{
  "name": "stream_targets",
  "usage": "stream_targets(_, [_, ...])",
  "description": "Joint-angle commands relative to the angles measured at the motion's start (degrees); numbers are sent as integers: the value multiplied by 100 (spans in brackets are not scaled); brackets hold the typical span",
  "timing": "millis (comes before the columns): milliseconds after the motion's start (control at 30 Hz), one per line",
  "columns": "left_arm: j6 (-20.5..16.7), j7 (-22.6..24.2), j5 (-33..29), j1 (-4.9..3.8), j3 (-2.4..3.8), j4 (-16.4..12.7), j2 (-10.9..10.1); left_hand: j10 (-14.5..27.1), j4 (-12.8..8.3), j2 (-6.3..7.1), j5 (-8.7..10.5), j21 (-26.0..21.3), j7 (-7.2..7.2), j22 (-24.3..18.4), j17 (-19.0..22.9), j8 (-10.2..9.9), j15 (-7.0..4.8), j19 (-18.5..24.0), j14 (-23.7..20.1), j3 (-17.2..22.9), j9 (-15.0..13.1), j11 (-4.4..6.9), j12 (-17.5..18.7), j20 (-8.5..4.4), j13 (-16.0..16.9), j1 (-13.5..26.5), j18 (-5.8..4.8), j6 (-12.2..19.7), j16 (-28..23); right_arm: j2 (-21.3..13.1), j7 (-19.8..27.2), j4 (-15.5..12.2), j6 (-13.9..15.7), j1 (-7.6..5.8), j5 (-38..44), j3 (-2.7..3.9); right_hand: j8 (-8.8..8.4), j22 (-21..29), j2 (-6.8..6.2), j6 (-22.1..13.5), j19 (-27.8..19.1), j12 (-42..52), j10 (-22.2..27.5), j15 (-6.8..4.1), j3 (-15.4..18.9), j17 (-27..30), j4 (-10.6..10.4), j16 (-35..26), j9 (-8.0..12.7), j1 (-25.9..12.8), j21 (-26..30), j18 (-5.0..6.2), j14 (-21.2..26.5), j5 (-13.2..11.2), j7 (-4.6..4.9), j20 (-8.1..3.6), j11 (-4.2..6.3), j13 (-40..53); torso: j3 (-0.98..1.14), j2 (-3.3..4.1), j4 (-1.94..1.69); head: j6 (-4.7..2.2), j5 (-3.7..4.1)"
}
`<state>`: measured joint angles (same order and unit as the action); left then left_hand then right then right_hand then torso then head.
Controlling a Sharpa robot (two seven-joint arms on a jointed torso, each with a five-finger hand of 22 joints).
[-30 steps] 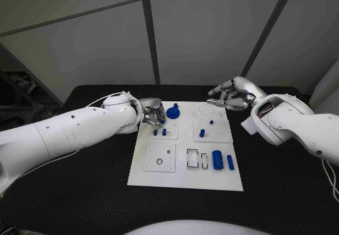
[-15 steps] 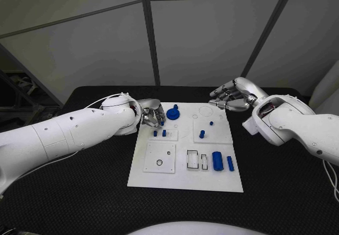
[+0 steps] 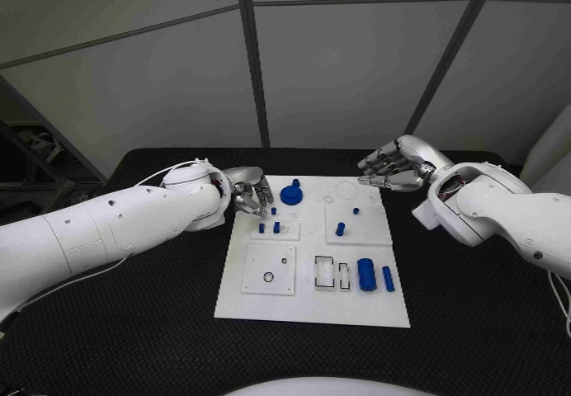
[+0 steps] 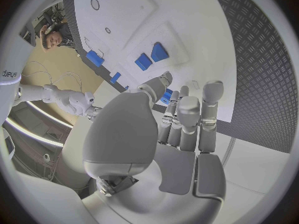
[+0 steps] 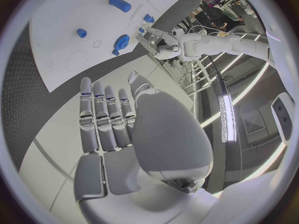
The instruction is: Assemble the parts on the task board
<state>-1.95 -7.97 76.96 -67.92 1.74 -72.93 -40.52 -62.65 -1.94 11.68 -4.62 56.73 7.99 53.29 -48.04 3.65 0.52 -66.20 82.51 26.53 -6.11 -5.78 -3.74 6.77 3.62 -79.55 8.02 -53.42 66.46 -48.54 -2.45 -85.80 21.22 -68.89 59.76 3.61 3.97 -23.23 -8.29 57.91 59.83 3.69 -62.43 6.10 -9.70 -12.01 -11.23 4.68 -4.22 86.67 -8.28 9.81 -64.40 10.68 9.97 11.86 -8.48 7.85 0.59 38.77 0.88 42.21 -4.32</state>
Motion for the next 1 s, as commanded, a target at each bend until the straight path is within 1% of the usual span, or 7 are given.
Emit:
stream_targets(33, [-303,158,-246,-10,39,-41,-93,53,6,0,9,-133,15,-113,151,56,11,109,-65,-50,16,1,-32,0,-2,-42,137,-34,-122,-5,-86,86,-441,-11,638,3,19,-109,33,133,669,33,-125,-161,-22,8,147,140,-17,121,-347,56,-381,-24,-22,-207,95,-70,0,-3,-4,-24,21])
stream_targets(167, [-482,354,-686,-11,82,-95,-253,-92,20,-59,-53,-187,62,-151,212,137,-12,106,-65,-23,20,29,-121,-12,11,-61,143,-220,-174,0,-223,178,-634,-10,1393,3,98,-365,57,429,1385,114,-553,-437,-52,-88,272,428,-60,158,-852,67,-1156,-17,-119,-436,273,-127,-3,-3,-2,-45,93])
stream_targets(267, [-703,606,-1396,-13,101,-183,-457,-279,31,-92,-87,-387,80,-339,536,225,-30,231,-154,49,6,48,-207,-32,17,-64,183,-432,-401,13,-406,203,-830,-9,2215,-14,99,-642,38,593,1702,104,-852,-603,-153,-253,306,641,-72,163,-1257,50,-1694,-6,-217,-590,404,-176,2,-2,4,-65,256])
stream_targets(367, [-948,892,-2192,-12,108,-304,-663,-404,32,-85,-92,-743,84,-671,1109,261,-44,482,-344,104,3,63,-250,-48,16,-56,255,-554,-831,37,-600,189,-989,-6,2835,-42,37,-1846,-31,697,1929,-2,-1053,-676,-305,-505,300,806,-65,113,-2638,-121,-1988,1,-268,-685,469,-242,3,6,-3,-87,363])
stream_targets(600, [-1358,1655,-4250,-8,107,-582,-994,-530,40,-105,-96,-855,89,-727,1629,277,-59,546,-500,158,4,80,-285,-66,23,-41,255,-662,-1263,132,-903,201,-1146,28,3630,-159,-28,-3781,-175,693,2202,-9,-1019,-696,-470,-1010,256,1290,-37,-38,-4823,-398,-2164,-29,-276,-738,499,-347,-1,9,-12,-122,471])
stream_targets(800, [-1262,2235,-5864,32,96,-821,-1166,-535,23,-169,-105,-1052,111,-821,2070,238,-55,683,-759,217,26,59,-248,-67,16,-53,248,-699,-1814,294,-980,270,-1104,77,3881,-208,-28,-4658,-255,632,2269,-17,-877,-698,-612,-1434,248,1727,-16,-116,-5797,-522,-2156,-32,-264,-718,469,-393,4,21,8,-126,476])
stream_targets(1000, [-931,2578,-6568,65,92,-944,-1264,-527,2,-247,-113,-1184,131,-882,2209,200,-37,775,-845,225,45,47,-222,-59,19,-47,249,-702,-2101,452,-966,349,-1170,118,3953,-246,-33,-5057,-293,529,2284,-20,-611,-658,-705,-1705,296,2028,4,-144,-6236,-574,-2114,-29,-225,-672,410,-419,-1,14,-13,-110,489])
